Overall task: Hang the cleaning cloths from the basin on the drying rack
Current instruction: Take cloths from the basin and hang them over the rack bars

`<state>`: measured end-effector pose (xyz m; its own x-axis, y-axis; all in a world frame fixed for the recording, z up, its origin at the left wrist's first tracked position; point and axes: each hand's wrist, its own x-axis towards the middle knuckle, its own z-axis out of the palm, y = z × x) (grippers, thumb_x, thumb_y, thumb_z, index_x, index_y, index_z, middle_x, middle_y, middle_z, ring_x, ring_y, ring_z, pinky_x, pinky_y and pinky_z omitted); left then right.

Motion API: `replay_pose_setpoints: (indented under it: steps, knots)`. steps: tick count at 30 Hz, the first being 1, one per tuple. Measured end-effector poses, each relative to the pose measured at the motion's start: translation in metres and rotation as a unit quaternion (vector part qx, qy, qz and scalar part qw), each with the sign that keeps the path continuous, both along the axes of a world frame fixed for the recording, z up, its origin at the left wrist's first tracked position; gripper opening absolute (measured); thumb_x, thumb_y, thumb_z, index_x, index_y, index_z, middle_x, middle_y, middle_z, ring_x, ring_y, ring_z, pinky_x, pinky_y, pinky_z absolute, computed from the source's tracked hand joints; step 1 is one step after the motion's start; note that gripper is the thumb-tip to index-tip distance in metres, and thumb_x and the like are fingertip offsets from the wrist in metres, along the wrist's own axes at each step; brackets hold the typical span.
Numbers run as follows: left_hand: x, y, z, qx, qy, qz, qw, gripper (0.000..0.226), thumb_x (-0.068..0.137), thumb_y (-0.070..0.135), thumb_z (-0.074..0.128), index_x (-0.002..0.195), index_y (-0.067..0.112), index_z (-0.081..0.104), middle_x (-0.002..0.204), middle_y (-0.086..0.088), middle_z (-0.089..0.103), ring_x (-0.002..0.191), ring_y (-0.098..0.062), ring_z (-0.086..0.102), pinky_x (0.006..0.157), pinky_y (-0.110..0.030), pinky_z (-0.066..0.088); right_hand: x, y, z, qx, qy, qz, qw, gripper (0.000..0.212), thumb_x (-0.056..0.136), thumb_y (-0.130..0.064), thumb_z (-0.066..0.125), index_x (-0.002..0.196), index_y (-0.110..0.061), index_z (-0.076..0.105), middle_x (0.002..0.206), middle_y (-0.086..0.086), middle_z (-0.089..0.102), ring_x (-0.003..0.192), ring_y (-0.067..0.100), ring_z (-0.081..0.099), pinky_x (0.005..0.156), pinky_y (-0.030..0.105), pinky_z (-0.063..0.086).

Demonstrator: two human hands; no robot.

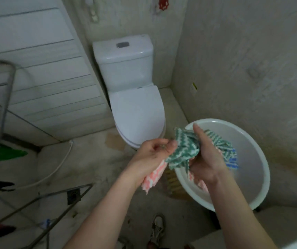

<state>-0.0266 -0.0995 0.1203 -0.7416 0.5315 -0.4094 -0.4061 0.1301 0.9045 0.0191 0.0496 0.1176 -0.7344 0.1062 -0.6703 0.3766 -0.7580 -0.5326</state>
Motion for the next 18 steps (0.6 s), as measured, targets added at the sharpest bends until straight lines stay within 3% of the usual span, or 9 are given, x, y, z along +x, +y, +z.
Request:
replay_pose_setpoints:
  steps: [2, 4, 6, 8, 10, 12, 15, 18]
  knots:
    - [0.002, -0.023, 0.004, 0.002, 0.011, 0.024, 1.000, 0.005, 0.079, 0.020, 0.072, 0.077, 0.016, 0.070, 0.070, 0.008, 0.071, 0.068, -0.001, 0.065, 0.064, -0.012, 0.048, -0.008, -0.032, 0.014, 0.039, 0.029, 0.051, 0.997, 0.035, 0.089, -0.027, 0.058, 0.110, -0.001, 0.066, 0.103, 0.020, 0.069, 0.085, 0.026, 0.068, 0.078, 0.036, 0.056]
    - [0.003, -0.057, 0.007, -0.003, 0.033, 0.087, 0.996, 0.009, 0.079, 0.010, 0.074, 0.073, 0.012, 0.067, 0.067, 0.001, 0.067, 0.066, -0.008, 0.061, 0.064, -0.019, 0.048, -0.013, -0.065, 0.025, 0.058, 0.055, 0.081, 0.994, 0.027, 0.091, -0.020, 0.057, 0.103, 0.000, 0.070, 0.100, 0.019, 0.071, 0.082, 0.024, 0.070, 0.077, 0.035, 0.057]
    - [0.002, -0.080, 0.015, -0.016, 0.063, 0.125, 0.990, 0.019, 0.072, 0.018, 0.080, 0.074, 0.005, 0.066, 0.072, -0.011, 0.059, 0.071, -0.018, 0.053, 0.068, -0.028, 0.042, -0.019, -0.081, 0.032, 0.115, 0.068, 0.088, 0.987, 0.026, 0.092, -0.023, 0.057, 0.094, -0.005, 0.075, 0.093, 0.015, 0.074, 0.077, 0.021, 0.070, 0.076, 0.037, 0.055]
    - [0.005, -0.138, 0.031, -0.028, 0.094, 0.182, 0.978, 0.036, 0.061, 0.032, 0.081, 0.077, 0.003, 0.066, 0.074, -0.012, 0.056, 0.072, -0.018, 0.048, 0.069, -0.032, 0.037, -0.027, -0.126, 0.047, 0.204, 0.081, 0.101, 0.970, 0.027, 0.094, -0.028, 0.056, 0.092, -0.007, 0.074, 0.081, 0.008, 0.073, 0.068, 0.016, 0.066, 0.060, 0.030, 0.053]
    - [0.006, -0.177, 0.044, -0.042, 0.115, 0.207, 0.971, 0.028, 0.060, 0.033, 0.075, 0.074, 0.010, 0.068, 0.070, -0.009, 0.056, 0.069, -0.017, 0.048, 0.069, -0.030, 0.035, -0.034, -0.155, 0.061, 0.273, 0.095, 0.072, 0.955, 0.027, 0.097, -0.030, 0.052, 0.086, -0.013, 0.070, 0.074, 0.003, 0.070, 0.068, 0.015, 0.064, 0.052, 0.026, 0.052]
    - [0.009, -0.219, 0.056, -0.052, 0.121, 0.232, 0.964, 0.005, 0.069, 0.021, 0.072, 0.068, 0.018, 0.069, 0.061, 0.002, 0.057, 0.063, -0.010, 0.050, 0.063, -0.024, 0.036, -0.042, -0.189, 0.077, 0.331, 0.136, 0.071, 0.931, 0.030, 0.099, -0.028, 0.047, 0.080, -0.016, 0.067, 0.074, 0.003, 0.068, 0.071, 0.016, 0.064, 0.052, 0.025, 0.053]
    - [0.013, -0.284, 0.063, -0.075, 0.132, 0.262, 0.953, 0.029, 0.077, -0.005, 0.066, 0.088, 0.022, 0.064, 0.047, 0.017, 0.054, 0.050, 0.004, 0.049, 0.055, -0.017, 0.039, -0.056, -0.248, 0.104, 0.338, 0.205, 0.108, 0.912, 0.034, 0.100, -0.027, 0.044, 0.076, -0.015, 0.064, 0.073, 0.006, 0.063, 0.067, 0.018, 0.059, 0.048, 0.025, 0.051]
    - [0.021, -0.337, 0.063, -0.137, 0.104, 0.239, 0.956, 0.047, 0.068, 0.017, 0.079, 0.108, 0.028, 0.058, 0.077, 0.012, 0.069, 0.078, -0.009, 0.066, 0.078, -0.030, 0.052, -0.070, -0.291, 0.121, 0.332, 0.262, 0.190, 0.886, 0.030, 0.099, -0.030, 0.047, 0.087, -0.011, 0.067, 0.078, 0.010, 0.061, 0.066, 0.020, 0.055, 0.047, 0.025, 0.044]
